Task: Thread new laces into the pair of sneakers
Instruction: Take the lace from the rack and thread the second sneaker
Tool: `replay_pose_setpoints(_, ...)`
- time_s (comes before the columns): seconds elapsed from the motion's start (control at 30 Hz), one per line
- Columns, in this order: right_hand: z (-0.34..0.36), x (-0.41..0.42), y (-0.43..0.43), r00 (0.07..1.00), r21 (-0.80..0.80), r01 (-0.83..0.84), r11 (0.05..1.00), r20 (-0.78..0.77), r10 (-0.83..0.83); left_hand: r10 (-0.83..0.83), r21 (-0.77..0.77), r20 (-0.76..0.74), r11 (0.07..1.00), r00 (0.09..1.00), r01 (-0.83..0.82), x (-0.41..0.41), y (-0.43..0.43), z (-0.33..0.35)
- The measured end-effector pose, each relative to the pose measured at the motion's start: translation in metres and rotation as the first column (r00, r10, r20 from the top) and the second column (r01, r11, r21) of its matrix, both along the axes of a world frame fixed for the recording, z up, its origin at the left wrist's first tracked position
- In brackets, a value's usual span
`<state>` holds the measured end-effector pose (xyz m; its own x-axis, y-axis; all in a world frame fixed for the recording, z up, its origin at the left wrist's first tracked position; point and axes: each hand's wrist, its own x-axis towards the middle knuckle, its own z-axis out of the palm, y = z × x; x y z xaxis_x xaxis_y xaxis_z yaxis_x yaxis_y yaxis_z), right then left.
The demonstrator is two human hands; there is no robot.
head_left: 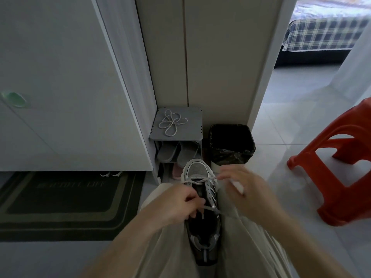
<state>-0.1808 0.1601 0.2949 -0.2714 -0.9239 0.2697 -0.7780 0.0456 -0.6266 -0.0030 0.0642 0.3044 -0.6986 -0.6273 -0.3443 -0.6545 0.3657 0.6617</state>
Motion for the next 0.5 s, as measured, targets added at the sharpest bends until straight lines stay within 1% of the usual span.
replay_pose_setpoints(0.07,0.007,0.022,-0.001,0.971,0.132,-0.164,0.978,0.197,0.136,0.006,-0.004,-0.024,1.0,1.0,-0.006,-0.007,0.002,-0.001)
replay_pose_setpoints(0.1,0.007,0.026,-0.003,0.953,0.191,-0.222,0.956,0.249,0.172,0.019,0.016,-0.046,1.0,0.999,-0.019,-0.008,0.001,0.0)
replay_pose_setpoints(0.13,0.005,0.024,-0.003,0.949,0.223,-0.247,0.943,0.253,0.189,0.033,0.041,-0.062,0.999,0.998,-0.031,-0.008,0.0,0.001)
replay_pose_setpoints(0.23,0.0,0.008,-0.003,0.978,0.24,-0.176,0.955,0.151,0.143,0.048,0.03,-0.073,0.998,0.996,-0.046,-0.004,-0.007,0.002)
replay_pose_setpoints(0.37,-0.004,0.008,-0.003,0.98,0.297,-0.197,0.934,0.087,0.179,0.04,0.011,-0.074,0.999,0.996,-0.039,-0.01,-0.001,-0.002)
replay_pose_setpoints(0.43,-0.006,0.011,-0.006,0.988,0.285,-0.148,0.947,0.074,0.132,0.052,-0.041,-0.052,0.998,0.997,-0.054,-0.017,0.0,-0.007)
replay_pose_setpoints(0.5,-0.01,0.006,-0.011,0.997,0.248,-0.063,0.967,0.052,0.051,0.133,-0.152,-0.049,0.979,0.99,-0.139,-0.021,-0.006,-0.014)
